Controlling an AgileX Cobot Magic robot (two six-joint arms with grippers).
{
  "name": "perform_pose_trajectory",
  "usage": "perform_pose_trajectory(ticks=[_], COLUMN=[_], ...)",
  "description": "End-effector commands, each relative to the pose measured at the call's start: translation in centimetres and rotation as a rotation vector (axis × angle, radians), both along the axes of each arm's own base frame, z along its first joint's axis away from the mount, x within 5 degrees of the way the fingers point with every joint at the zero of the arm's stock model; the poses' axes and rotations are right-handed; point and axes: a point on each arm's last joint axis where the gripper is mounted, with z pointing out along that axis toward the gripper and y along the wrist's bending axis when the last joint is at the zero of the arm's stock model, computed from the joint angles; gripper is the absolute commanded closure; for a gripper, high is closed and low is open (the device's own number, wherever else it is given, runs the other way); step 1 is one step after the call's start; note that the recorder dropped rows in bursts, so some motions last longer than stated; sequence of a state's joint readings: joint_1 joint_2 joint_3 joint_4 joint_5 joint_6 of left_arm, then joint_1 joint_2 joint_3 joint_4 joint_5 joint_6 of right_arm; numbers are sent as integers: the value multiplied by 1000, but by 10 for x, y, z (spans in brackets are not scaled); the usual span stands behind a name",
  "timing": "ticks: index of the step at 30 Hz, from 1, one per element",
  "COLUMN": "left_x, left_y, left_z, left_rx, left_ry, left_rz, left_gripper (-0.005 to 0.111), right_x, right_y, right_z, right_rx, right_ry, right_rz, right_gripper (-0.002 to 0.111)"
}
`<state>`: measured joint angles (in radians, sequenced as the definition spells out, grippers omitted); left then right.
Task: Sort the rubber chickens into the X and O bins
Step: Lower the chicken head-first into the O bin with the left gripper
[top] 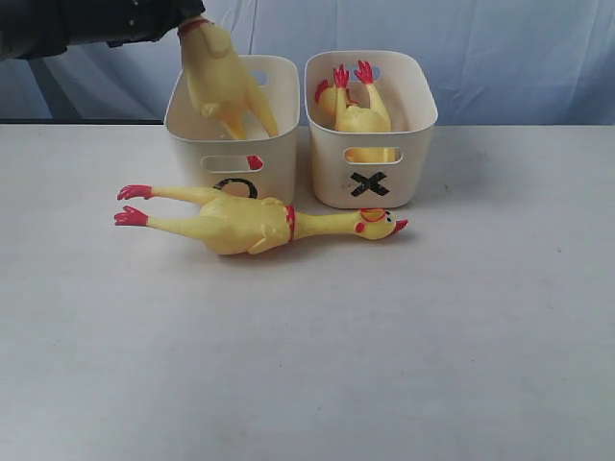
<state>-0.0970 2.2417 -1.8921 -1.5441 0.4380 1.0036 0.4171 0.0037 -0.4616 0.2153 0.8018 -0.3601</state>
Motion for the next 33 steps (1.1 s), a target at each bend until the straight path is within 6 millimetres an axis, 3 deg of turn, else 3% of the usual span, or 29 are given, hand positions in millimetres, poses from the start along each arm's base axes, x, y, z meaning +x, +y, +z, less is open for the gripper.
perform_pose_trajectory(ticks=[1, 10, 13, 18, 20, 33], left_x=[2, 3, 3, 3, 2, 1], left_y=[-10, -13, -13, -12, -12, -12], left_z=[-8, -20, -20, -21, -21, -26], left_rx=[-19, 46, 62, 69, 85, 171], left_ry=[16, 26, 24, 23, 21, 36], left_rz=[-21, -33, -37, -37, -42, -71], left_gripper=[107, 105, 89, 52, 44, 42], right_x=[-1, -1, -1, -1, -1, -1], right_y=[0, 0, 0, 0, 0, 0], right_z=[2, 2, 2, 2, 2, 3], right_rx=[8, 10, 10, 10, 10, 13], right_ry=[-16, -18, -18, -18, -18, -23], right_rz=[2, 1, 1, 1, 1, 0], right_gripper=[108, 108, 108, 108, 108, 108])
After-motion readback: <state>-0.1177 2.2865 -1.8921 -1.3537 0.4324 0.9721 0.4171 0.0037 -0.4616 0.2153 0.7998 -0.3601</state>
